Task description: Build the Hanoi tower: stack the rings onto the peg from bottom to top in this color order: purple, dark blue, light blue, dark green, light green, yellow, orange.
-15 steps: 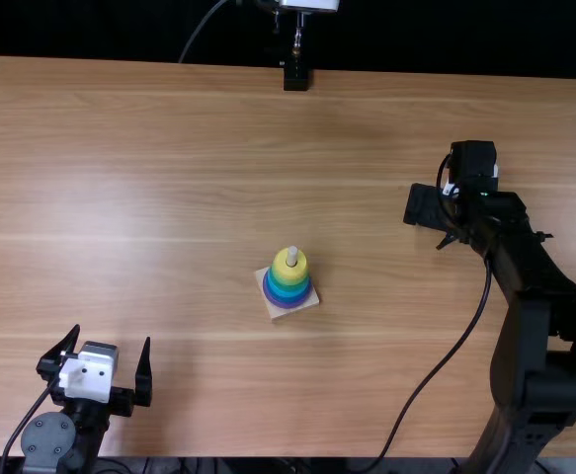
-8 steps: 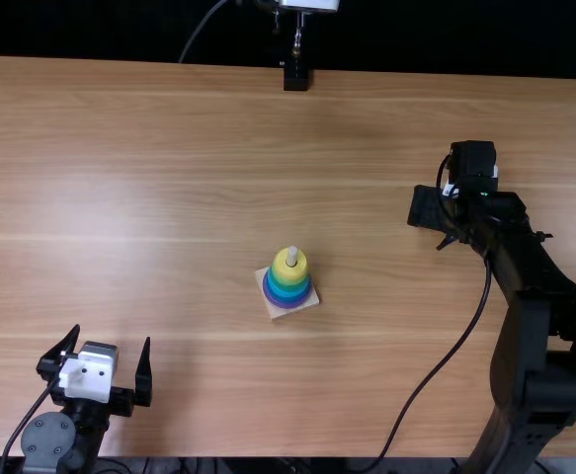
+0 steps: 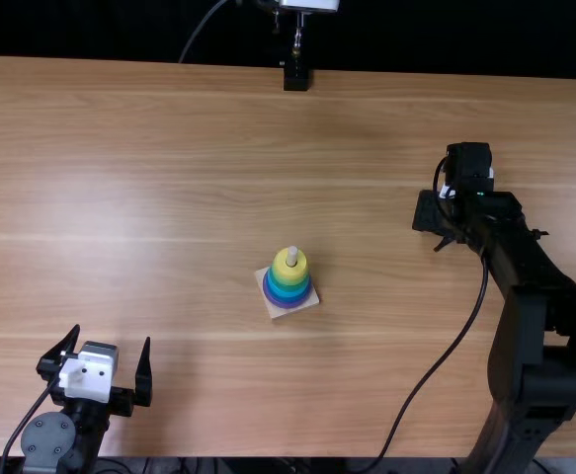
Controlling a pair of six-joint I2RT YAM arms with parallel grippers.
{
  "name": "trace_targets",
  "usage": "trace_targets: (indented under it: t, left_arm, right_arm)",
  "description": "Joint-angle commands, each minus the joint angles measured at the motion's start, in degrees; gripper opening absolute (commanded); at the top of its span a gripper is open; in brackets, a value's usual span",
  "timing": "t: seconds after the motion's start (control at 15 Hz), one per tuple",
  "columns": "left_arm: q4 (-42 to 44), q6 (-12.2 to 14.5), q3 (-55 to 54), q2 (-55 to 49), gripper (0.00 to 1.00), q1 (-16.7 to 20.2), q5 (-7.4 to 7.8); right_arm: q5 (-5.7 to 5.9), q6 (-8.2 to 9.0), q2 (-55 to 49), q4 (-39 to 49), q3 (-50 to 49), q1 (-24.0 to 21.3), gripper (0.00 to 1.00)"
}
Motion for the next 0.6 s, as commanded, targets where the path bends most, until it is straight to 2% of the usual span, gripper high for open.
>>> trace_targets:
  t: [0.0,0.07,0.33,0.47,0.53]
  left_arm:
    - [-4.66,0.75,-6.00,-0.89,1.00,0.63,0.90]
    - [-4.66,0.75,-6.00,-0.89,1.00,0.63,0.90]
    - [-4.66,0.75,-6.00,-0.89,1.00,0.63,0.90]
    - [-4.66,0.75,-6.00,-0.89,1.00,0.63,0.90]
    - [-4.77,0.75,-6.00,-0.89,1.00,0.63,0.90]
  right_arm:
    - [0.47,0.35,1.13,-0.12,1.46,0.91,0.09]
    - [0.47,0.35,1.13,-0.22,1.46,0.91,0.00]
    - [0.58,1.51,0.43,-0.64,4.44,2.40,0.00]
    - [0.58,4.99,-1.59,-9.61,6.91,4.16,0.00]
    - [0.58,4.77,-3.17,-15.30,8.84,5.48,0.00]
